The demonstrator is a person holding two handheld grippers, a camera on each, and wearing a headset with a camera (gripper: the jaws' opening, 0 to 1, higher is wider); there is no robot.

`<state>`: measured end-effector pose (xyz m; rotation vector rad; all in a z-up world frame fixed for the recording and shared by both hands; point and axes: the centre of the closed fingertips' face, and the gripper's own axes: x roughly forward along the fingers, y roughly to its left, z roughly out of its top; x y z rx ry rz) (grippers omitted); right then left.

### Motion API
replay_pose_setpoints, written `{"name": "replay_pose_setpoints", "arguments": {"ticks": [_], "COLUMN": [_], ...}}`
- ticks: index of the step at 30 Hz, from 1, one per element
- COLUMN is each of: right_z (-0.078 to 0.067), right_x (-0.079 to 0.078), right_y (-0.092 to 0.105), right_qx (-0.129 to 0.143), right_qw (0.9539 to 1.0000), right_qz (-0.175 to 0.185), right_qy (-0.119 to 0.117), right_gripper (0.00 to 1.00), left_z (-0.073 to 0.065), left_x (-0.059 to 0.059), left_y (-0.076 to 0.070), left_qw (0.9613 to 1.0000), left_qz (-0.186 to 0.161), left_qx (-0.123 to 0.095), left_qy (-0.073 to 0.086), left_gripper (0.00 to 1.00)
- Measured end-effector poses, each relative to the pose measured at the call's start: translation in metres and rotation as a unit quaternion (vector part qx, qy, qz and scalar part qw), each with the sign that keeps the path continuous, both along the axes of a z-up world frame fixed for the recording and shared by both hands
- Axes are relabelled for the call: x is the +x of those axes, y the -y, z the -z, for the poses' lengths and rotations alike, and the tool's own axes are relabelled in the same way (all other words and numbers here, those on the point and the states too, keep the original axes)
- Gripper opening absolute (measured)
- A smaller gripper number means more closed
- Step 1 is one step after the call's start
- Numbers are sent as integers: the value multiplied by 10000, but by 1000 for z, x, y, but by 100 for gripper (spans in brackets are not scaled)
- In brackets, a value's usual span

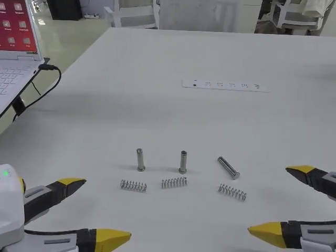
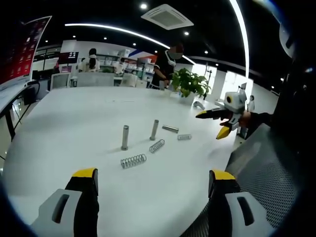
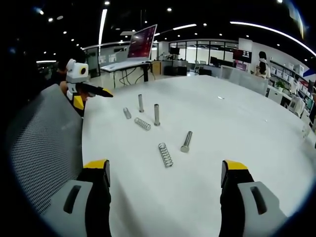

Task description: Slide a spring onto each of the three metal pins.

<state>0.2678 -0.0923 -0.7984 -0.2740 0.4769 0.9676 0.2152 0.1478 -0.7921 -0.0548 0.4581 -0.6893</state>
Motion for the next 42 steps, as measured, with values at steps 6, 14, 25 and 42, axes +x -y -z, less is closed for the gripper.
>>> {"name": "replay_pose_setpoints", "arguments": {"ticks": [6, 14, 25, 42], "right_z": [-3, -13, -21, -29], "right_x": [7, 19, 41, 77], "right_y": [0, -5, -16, -42], "right_qx": [-4, -29, -188, -542], "right_qw": [10000, 9999, 9993, 9968], "right_qz": [-15, -57, -197, -412], "right_qy": [42, 143, 256, 420], "right_gripper": [93, 92, 88, 83], "left_z": [-1, -1, -2, -2], "left_x": [0, 0, -1, -1], "left_y": [0, 0, 0, -1], "left_qw": [10000, 10000, 10000, 10000], "left_qz": [-14, -10, 3, -3], "left_qx": [8, 19, 16, 17], "left_qy": [11, 22, 24, 49], "left_gripper": [89, 89, 89, 88]}}
